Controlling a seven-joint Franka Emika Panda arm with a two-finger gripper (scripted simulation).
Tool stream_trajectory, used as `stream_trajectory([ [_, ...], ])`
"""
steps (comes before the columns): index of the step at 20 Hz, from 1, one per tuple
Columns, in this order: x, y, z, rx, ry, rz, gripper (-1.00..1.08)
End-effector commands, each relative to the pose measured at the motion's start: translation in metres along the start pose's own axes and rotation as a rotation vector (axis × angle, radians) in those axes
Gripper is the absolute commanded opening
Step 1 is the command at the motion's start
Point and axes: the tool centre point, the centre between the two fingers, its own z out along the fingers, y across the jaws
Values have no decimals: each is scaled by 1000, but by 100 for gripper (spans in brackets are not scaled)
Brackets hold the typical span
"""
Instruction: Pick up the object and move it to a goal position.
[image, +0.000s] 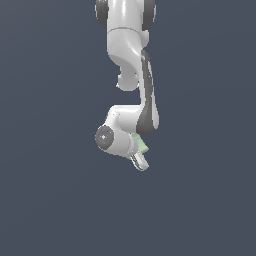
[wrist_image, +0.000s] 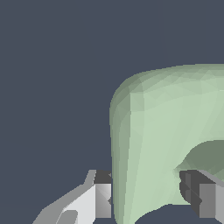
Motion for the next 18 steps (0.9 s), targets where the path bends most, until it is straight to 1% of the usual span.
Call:
stream_trajectory([
  [1,0,0,3,-2,-1,1,-100],
  [11,0,0,0,2,1,-3,-100],
  [18,3,1,-13,8,7,-56,-100],
])
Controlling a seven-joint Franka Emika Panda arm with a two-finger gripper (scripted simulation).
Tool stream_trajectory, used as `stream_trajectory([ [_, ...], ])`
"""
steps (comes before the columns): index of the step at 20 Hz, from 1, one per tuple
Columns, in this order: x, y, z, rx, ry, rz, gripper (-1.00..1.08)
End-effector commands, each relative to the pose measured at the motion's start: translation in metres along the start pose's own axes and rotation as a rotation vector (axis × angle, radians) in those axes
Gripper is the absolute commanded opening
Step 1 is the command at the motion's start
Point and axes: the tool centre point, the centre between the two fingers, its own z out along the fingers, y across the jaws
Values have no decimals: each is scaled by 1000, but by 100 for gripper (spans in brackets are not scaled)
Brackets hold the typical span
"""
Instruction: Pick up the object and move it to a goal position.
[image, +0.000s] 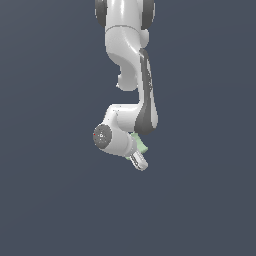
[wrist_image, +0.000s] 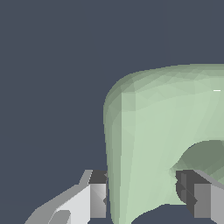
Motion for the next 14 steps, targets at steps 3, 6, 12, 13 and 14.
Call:
stream_trajectory([
  [3,3,1,-14,8,7,-59,-100],
  [6,6,2,-27,14,14,-115,-100],
  [12,13,4,-62,31,30,-263,-100],
  [13,14,4,-68,34,33,-289,-100],
  [14,15,4,-74,37,36,-316,-100],
])
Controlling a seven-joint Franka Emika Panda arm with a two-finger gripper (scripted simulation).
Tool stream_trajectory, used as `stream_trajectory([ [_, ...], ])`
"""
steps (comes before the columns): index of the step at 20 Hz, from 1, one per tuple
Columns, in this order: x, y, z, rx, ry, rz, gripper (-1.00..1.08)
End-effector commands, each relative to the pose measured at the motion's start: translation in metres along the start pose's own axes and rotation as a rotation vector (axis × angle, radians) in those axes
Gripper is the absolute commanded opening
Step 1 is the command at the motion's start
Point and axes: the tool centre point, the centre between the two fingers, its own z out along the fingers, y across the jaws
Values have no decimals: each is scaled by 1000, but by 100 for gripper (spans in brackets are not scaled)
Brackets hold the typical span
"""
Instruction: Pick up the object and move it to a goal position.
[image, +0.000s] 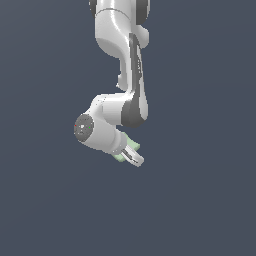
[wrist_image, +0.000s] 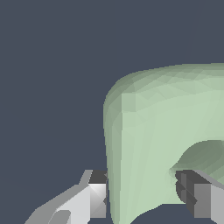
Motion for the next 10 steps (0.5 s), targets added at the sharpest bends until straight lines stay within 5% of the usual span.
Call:
stream_trajectory([
  [1,3,1,-16,8,8,-68,-100],
  [10,14,4,-72,36,34,-309,-100],
])
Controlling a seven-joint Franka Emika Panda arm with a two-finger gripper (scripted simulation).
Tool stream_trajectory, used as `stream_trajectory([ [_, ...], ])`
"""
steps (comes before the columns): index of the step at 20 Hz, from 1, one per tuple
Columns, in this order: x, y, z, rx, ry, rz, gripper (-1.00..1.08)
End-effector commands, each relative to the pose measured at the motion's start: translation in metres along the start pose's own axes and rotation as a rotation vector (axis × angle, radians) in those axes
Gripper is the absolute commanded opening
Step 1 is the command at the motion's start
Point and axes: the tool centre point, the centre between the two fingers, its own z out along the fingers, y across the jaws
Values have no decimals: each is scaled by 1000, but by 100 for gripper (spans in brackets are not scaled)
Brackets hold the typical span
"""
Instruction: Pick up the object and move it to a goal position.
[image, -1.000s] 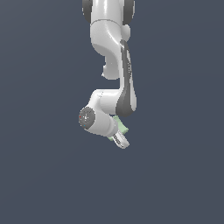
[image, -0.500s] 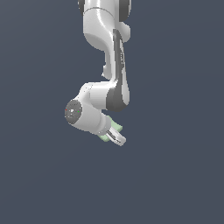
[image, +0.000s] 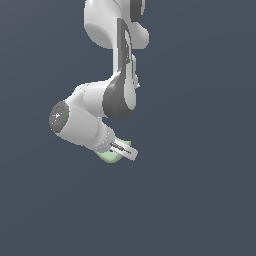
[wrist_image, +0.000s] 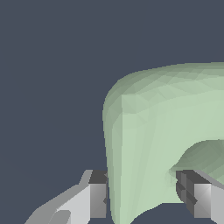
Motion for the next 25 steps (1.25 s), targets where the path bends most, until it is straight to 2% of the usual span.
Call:
stream_trajectory([
  [1,3,1,-16,8,8,-69,-100],
  [13,16,3,-80,43,35,-348,-100],
  [25,21,2,-101,55,43,-440,-100],
])
